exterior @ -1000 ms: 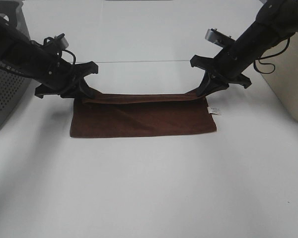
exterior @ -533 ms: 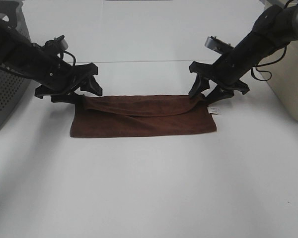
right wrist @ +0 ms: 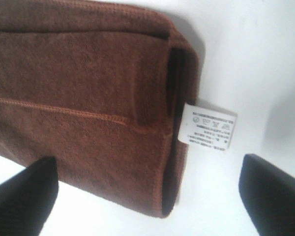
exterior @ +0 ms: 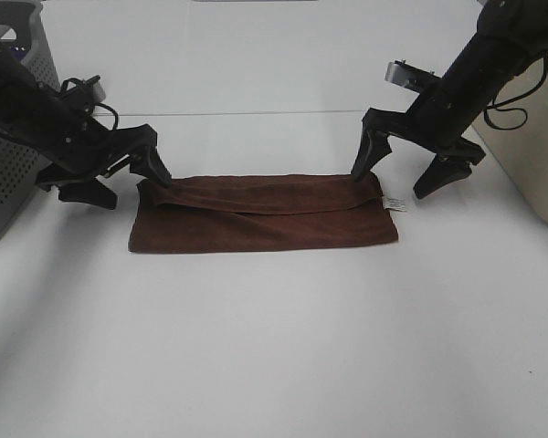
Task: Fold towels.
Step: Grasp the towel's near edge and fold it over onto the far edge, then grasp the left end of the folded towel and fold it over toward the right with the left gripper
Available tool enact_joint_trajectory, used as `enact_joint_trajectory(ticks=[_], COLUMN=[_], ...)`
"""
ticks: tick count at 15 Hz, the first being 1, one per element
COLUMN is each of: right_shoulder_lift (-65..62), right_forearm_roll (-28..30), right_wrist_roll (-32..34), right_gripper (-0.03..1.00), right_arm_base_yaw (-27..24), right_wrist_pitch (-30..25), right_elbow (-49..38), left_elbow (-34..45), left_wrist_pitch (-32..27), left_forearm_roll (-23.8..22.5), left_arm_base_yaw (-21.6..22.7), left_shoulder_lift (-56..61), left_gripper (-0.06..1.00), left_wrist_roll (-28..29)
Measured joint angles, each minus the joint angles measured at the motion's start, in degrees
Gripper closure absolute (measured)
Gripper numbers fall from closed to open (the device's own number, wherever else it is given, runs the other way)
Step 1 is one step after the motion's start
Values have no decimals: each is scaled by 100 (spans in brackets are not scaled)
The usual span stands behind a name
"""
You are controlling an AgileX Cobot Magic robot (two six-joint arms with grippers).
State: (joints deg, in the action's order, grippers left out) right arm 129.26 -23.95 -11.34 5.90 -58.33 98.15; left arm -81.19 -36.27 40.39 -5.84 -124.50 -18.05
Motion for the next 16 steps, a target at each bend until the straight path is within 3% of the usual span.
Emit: enact_joint_trajectory(ticks=[5, 8, 10, 12, 14, 15, 16], right_shoulder_lift=[-23, -23, -34, -34, -34, -40, -40], right_forearm_roll=[195, 206, 206, 206, 223, 235, 241], right_wrist_roll=[115, 115, 115, 115, 115, 115, 115], right_gripper=[2, 2, 2, 2, 2, 2, 2], right_arm_base_yaw=[0, 0, 0, 0, 0, 0, 0], right_wrist_pitch=[-103, -115, -115, -115, -115, -115, -115], right_elbow=[0, 0, 0, 0, 0, 0, 0], left_elbow=[0, -46, -57, -57, -86, -138, -218], left_wrist_pitch=[-63, -120, -86, -23, 0, 6, 6], left_forearm_roll=[57, 453, 670, 688, 607, 476, 292], left_arm_base_yaw=[-57, -155, -229, -350, -372, -372, -355], left_shoulder_lift=[-17, -321, -378, -418, -481, -481, -464], left_gripper=[18, 20, 26, 44, 76, 86, 90], left_wrist_roll=[223, 218, 120, 92, 92, 92, 103])
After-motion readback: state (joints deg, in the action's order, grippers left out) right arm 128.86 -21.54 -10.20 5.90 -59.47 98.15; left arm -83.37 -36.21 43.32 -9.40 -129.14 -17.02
